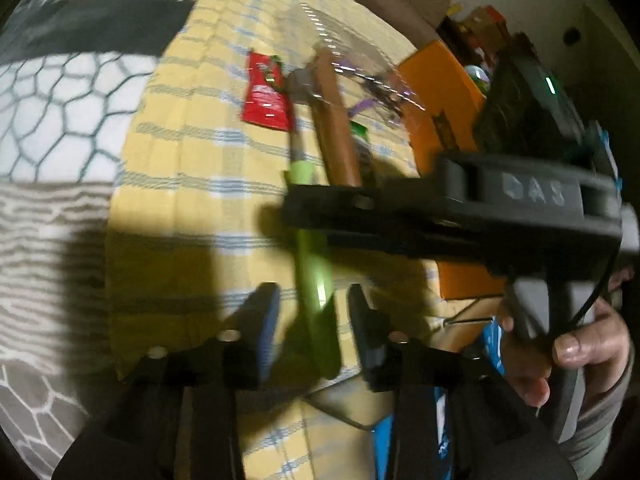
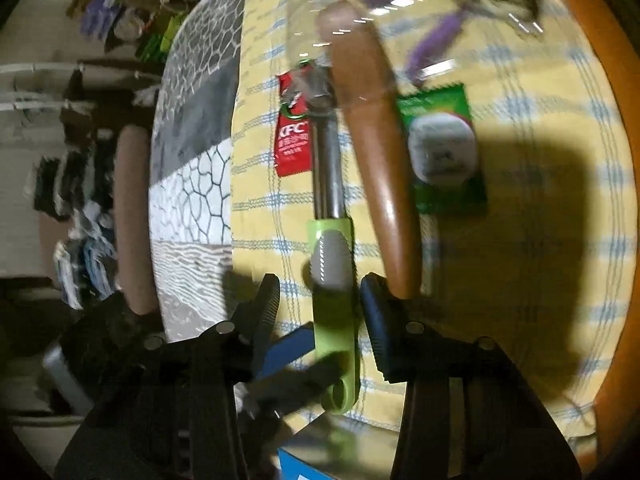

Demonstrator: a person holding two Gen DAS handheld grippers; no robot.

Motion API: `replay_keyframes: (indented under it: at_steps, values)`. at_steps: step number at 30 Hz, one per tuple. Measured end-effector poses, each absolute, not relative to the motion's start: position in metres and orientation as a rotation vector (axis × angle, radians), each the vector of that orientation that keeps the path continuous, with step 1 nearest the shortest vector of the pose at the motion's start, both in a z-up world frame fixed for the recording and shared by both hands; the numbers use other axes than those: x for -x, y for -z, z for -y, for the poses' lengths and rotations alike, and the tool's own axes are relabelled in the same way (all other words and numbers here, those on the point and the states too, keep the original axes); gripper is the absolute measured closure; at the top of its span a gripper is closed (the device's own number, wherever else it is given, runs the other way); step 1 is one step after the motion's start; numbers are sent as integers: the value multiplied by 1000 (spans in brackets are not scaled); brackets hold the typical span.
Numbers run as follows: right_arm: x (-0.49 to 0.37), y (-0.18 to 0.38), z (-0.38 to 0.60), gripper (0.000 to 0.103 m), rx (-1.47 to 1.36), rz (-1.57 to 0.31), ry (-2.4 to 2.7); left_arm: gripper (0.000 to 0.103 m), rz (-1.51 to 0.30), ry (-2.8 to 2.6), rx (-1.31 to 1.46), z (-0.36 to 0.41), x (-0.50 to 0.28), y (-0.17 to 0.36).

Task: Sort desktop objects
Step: 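Close the right gripper on the lime-green handle and lift it, then carry the lime-green handled tool with the right gripper over the orange box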

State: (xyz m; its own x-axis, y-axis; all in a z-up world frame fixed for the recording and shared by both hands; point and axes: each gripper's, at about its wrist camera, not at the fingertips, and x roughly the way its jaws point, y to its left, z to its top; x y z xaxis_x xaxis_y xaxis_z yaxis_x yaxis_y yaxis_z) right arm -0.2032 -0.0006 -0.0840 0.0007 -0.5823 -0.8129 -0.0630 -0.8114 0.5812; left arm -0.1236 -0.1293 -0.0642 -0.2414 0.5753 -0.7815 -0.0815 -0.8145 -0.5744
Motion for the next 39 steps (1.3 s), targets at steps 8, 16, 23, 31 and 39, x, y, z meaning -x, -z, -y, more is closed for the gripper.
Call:
replay_keyframes:
  at_steps: [8, 16, 23, 31, 39]
  values:
    - [196, 92, -7, 76, -1801, 767, 1795, 72, 506, -2082, 1547, 100, 125, 60]
    - [177, 82, -18, 78, -1624, 1014, 1689, 70, 432, -2086, 1416, 80, 122, 26]
    - [155, 29, -59, 80, -1341, 1241, 1644, 73, 329, -2102, 1225, 45, 108, -32]
    - [124, -42, -141, 80, -1144, 1303, 1759, 72, 106, -2024, 1113, -35, 96, -107]
    - [82, -58, -265, 80, -1029, 1436, 1880, 72, -184, -1858, 1106, -156, 68, -135]
